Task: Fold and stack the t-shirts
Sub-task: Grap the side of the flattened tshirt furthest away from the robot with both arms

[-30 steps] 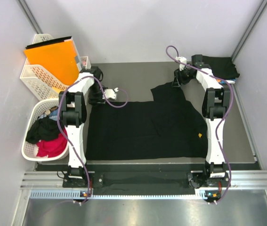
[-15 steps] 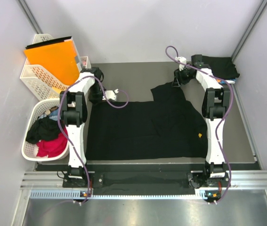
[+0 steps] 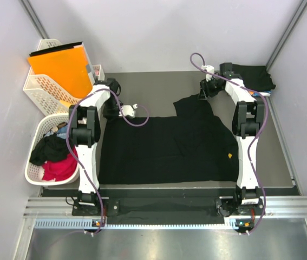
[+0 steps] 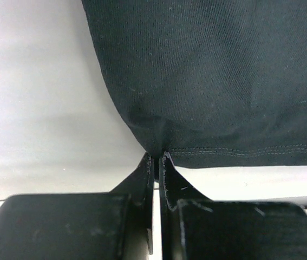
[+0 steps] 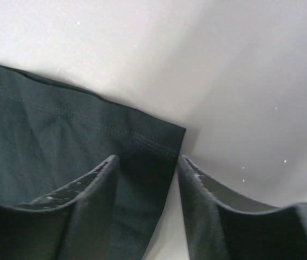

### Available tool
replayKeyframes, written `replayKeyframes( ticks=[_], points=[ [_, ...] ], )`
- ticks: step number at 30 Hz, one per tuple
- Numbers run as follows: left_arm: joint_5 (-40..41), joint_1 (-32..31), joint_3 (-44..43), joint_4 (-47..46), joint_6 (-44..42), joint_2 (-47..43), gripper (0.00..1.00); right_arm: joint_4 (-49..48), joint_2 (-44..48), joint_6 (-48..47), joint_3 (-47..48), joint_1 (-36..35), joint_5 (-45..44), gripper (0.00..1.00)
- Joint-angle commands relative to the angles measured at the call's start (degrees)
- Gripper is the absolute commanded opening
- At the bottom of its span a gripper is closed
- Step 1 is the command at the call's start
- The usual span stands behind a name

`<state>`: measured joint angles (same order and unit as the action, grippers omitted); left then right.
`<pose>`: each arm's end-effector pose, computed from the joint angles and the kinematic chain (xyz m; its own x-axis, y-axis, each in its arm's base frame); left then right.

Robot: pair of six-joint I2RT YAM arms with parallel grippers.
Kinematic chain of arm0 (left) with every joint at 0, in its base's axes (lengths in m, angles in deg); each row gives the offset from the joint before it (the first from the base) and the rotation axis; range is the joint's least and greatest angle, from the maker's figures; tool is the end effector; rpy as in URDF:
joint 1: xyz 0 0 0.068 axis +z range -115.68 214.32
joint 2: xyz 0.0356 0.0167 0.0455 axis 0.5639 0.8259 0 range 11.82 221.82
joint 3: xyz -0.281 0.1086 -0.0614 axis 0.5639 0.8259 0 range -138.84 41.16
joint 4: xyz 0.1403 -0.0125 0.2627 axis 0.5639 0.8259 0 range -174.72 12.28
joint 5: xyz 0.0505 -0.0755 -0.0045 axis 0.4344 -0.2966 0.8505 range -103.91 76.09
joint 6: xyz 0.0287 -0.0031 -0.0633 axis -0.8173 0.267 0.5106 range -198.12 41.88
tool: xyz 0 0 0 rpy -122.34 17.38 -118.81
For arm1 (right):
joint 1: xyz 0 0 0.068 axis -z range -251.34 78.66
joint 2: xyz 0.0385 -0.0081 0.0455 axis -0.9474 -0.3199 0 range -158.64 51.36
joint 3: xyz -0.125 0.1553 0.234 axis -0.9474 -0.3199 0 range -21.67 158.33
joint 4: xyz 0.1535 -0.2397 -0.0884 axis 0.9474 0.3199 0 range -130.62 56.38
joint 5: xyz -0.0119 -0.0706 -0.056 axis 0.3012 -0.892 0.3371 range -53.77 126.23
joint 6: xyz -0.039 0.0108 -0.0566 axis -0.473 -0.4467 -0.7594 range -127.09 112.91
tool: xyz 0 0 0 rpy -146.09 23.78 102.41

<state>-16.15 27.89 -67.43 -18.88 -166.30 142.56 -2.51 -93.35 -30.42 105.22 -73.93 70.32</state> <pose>0.5022 -0.0588 0.1587 0.0817 0.9959 -0.0401 0.9962 -0.0804 0.0337 0.6187 0.0597 0.1568 -0.6207 -0.3563 -0.6984 -0.6501 0.7318 0.2044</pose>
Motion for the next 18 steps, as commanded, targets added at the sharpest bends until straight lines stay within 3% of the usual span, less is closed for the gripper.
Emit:
replayKeyframes(
  ticks=[1,13,18],
  points=[
    [-2.68,-1.03,1.28,-1.42,0.11,-2.59,0.0,-0.75,2.05,-0.05,2.13,-1.1,-0.69,0.53],
    [-2.68,-1.91,1.72,-1.24,1.08,-2.77,0.0,-1.9,2.77,0.31,3.01,-0.75,-1.04,0.57],
    [-2.24,-2.18,2.51,-0.98,1.17,-3.29,0.0,-1.9,1.62,0.92,2.84,-0.05,0.01,0.49]
  ],
)
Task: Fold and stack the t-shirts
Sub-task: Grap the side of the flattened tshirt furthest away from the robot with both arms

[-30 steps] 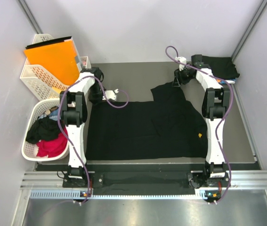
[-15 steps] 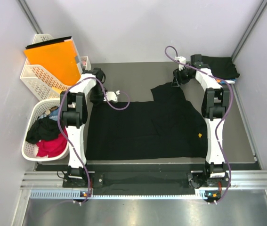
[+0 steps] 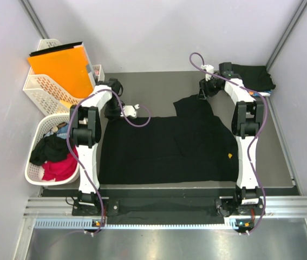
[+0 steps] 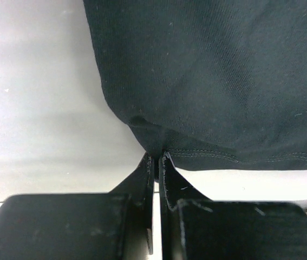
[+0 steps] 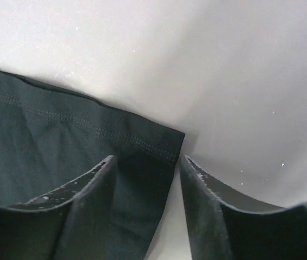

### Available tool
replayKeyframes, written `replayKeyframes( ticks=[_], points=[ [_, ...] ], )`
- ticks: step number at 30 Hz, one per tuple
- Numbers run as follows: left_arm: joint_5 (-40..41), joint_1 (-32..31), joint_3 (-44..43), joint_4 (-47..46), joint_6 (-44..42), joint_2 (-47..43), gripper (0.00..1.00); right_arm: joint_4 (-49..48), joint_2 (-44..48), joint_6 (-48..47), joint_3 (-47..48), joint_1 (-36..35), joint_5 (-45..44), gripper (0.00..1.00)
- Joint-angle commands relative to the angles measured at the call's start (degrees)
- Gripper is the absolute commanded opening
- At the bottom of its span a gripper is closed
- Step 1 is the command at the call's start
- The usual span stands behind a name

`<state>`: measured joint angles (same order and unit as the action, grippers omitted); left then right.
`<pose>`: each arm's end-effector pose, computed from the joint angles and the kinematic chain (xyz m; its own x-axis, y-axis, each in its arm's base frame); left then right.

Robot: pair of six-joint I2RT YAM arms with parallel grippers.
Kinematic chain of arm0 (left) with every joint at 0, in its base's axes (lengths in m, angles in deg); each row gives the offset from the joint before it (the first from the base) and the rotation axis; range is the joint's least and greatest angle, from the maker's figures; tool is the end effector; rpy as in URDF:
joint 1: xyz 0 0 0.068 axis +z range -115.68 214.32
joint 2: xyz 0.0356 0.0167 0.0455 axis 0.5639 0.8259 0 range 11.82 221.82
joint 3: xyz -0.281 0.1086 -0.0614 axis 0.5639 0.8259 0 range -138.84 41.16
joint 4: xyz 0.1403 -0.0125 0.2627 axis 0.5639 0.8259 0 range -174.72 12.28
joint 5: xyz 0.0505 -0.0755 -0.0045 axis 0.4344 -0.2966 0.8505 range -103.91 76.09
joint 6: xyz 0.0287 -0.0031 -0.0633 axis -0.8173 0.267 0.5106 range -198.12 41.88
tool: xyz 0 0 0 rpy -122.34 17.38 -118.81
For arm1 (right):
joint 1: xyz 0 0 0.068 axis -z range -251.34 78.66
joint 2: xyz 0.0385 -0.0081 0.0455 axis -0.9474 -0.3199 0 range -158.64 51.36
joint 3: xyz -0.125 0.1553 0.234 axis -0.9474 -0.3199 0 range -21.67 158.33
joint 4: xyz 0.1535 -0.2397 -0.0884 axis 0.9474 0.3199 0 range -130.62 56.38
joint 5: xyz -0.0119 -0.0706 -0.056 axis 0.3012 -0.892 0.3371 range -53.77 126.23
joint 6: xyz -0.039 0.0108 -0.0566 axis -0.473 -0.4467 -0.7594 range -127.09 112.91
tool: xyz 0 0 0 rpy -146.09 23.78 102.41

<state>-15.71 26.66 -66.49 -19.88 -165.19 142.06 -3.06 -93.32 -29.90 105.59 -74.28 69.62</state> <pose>0.4998 -0.0690 0.1582 0.0839 0.9959 -0.0336 0.9957 -0.0824 0.0431 0.6204 0.0630 0.1598 -0.6150 -0.3557 -0.7038 -0.6473 0.7374 0.1929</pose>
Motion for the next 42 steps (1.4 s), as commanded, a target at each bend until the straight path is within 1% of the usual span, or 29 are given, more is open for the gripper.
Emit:
replayKeyframes(
  ticks=[1,4,7,12,18,21,22,35,36,37,39,42],
  points=[
    [-2.68,-0.95,1.83,-0.06,0.06,-2.97,0.0,-1.61,1.51,0.66,2.46,0.22,0.98,0.45],
    [-2.59,-1.13,2.45,-0.06,0.06,-3.23,0.0,-2.05,1.51,1.01,2.55,0.22,1.42,0.4],
    [-2.77,-1.39,2.8,-0.06,0.49,-3.32,0.0,-2.32,1.25,1.1,2.82,0.22,1.42,0.36],
    [-2.77,-1.92,3.94,-0.06,1.11,-3.58,0.0,-2.49,1.07,0.92,3.78,0.3,1.16,0.33],
    [-3.03,-2.45,5.18,-0.41,1.72,-4.37,0.0,-2.49,0.63,0.84,3.96,0.3,1.15,0.24],
    [-3.12,-2.53,5.53,-0.33,2.08,-4.64,0.0,-2.67,0.37,0.92,4.05,0.39,0.89,0.1],
    [-3.03,-2.62,5.7,-0.24,2.08,-4.81,0.0,-2.67,0.28,0.92,4.05,0.3,0.63,0.0],
    [-4.17,-2.62,6.93,-1.82,3.66,-6.31,0.0,-2.23,0.54,0.48,3.78,0.39,0.54,0.0],
    [-4.09,-2.71,7.02,-1.82,3.75,-6.31,0.0,-2.23,0.45,0.48,3.87,0.3,0.37,0.02],
    [-3.82,-2.71,7.2,-1.82,3.75,-6.31,0.0,-2.32,0.19,0.48,3.87,0.3,0.1,0.11],
    [-3.65,-2.89,7.2,-1.73,4.01,-6.4,0.0,-2.05,-0.33,0.31,3.87,0.3,0.1,0.14],
    [-3.38,-2.97,7.55,-1.64,4.01,-6.83,0.0,-1.97,-1.04,0.31,3.96,0.39,0.1,0.17]
  ],
)
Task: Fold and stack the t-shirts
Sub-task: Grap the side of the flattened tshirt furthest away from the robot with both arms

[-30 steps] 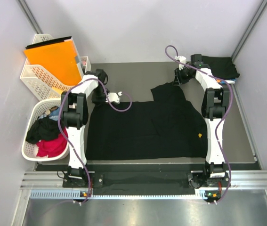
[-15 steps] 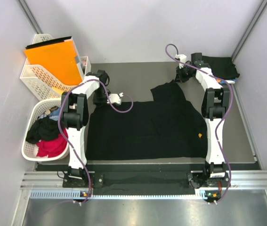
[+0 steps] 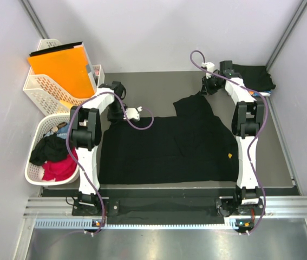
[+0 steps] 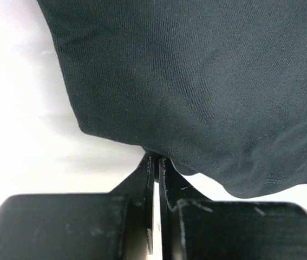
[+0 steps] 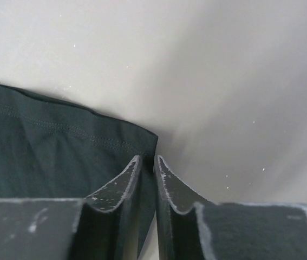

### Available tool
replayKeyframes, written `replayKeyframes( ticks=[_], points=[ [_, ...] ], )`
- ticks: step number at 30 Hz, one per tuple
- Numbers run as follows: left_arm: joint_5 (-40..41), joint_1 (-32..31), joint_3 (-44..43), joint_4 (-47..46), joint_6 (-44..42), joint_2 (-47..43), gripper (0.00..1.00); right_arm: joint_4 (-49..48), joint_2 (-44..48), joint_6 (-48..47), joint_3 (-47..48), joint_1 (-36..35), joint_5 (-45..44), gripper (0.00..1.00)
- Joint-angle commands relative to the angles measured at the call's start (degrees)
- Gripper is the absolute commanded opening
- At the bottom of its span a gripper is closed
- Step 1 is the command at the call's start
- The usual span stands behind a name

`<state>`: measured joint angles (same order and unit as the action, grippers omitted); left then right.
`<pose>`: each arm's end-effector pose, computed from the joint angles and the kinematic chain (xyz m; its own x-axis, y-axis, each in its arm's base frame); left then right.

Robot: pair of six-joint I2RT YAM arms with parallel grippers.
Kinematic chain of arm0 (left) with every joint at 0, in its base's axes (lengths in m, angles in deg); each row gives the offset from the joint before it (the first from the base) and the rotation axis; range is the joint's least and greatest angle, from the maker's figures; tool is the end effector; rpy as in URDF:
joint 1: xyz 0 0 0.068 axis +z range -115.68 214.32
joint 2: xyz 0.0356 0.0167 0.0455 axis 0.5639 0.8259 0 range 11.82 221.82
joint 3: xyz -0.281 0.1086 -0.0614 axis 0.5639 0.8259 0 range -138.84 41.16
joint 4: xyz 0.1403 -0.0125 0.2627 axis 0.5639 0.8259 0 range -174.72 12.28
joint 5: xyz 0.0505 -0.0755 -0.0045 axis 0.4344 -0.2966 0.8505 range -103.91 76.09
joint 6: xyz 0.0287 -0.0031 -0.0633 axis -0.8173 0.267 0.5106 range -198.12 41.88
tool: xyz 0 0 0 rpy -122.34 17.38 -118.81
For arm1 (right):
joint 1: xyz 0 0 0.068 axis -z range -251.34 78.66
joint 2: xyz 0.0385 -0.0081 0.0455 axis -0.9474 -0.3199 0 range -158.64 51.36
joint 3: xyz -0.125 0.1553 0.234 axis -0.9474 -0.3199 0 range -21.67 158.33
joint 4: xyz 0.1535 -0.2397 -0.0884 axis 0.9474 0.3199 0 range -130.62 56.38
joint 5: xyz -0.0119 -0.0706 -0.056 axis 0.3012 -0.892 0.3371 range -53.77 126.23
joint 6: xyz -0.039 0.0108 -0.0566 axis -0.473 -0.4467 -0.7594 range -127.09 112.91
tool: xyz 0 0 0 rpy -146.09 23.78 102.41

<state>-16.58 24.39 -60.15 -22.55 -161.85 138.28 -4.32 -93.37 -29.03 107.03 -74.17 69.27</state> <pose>0.4788 -0.0865 0.1578 0.0659 0.9965 -0.0513 0.9971 -0.0638 0.0413 0.6259 0.0618 0.1698 -0.5934 -0.3429 -0.7282 -0.6425 0.7468 0.1719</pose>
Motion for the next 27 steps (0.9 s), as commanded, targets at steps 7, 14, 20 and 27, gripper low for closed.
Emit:
replayKeyframes(
  ticks=[7,14,20,27],
  points=[
    [-2.07,-0.96,1.74,1.02,0.93,-4.11,0.0,-0.87,-1.61,-0.22,2.52,0.11,0.62,0.24],
    [-2.07,-1.4,2.09,0.93,1.37,-4.46,0.0,-0.44,-1.61,-0.48,2.08,-0.07,0.45,0.27],
    [-2.51,-1.49,3.4,0.06,2.07,-5.16,0.0,-2.45,0.75,-0.48,-1.6,-0.16,0.01,0.0],
    [1.26,-1.58,11.3,-15.57,6.9,-9.55,0.0,-4.21,6.82,-1.88,-7.32,-0.24,-1.22,0.0]
  ],
)
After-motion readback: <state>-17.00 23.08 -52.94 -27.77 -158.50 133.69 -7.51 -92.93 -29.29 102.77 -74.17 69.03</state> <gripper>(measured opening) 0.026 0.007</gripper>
